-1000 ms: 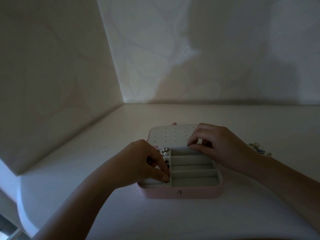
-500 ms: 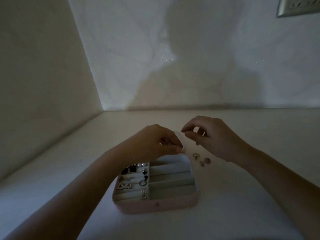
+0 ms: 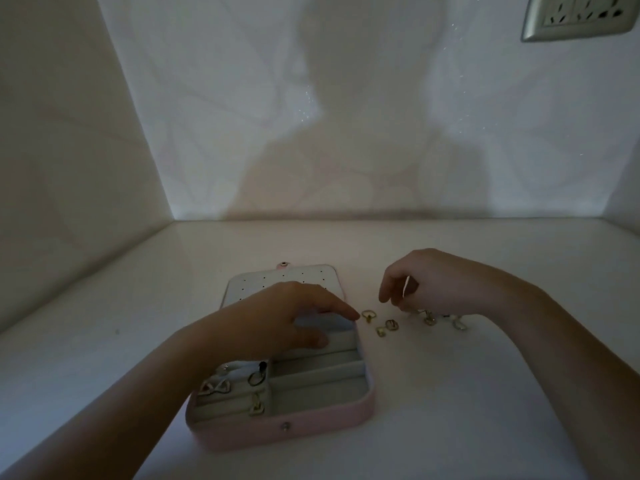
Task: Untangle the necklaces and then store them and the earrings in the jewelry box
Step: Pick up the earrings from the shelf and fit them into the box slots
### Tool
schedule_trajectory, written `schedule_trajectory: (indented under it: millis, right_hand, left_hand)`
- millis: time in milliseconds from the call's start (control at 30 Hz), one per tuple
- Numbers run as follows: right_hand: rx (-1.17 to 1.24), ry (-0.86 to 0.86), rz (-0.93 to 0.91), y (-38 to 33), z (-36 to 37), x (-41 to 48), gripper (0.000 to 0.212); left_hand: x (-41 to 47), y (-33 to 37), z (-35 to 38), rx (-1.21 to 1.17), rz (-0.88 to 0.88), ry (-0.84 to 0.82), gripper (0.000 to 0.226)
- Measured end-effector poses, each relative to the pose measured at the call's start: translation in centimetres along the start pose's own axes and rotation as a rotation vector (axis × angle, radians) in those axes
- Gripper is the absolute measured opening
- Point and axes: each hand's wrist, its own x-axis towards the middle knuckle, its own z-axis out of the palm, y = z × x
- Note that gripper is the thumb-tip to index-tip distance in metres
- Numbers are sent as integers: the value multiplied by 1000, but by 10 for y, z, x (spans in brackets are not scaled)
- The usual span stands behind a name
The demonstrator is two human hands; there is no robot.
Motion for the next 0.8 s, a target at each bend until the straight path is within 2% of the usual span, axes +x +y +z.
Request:
schedule_trajectory:
  millis: [133,300,400,533,600,700,800]
  right_hand:
    - [-14,-58,72,9,-10,-4,28]
    - [51,19,121,20,-23,-8,27]
    - [38,-36,152,22,-22,-9,19]
    - [36,-86,174,20,-20,-10,21]
    - [15,-90,189,18,-17,-10,22]
    - [13,-67,189,16,-12,-7,17]
    - [41,-54,180,13,-10,-8,16]
  left_hand:
    - [-1,-3,1,-7,-1,32,45]
    - [0,-6,3,-29,-7,60,48]
    - [1,-6,5,-48,-13,52,47]
    - [1,-3,4,-42,-48,127,33]
    - [-1,0,1,42,-95,148,23]
    - [-1,1,-4,185,-121,69,16]
    - [-1,4,-5,207,-136,9,14]
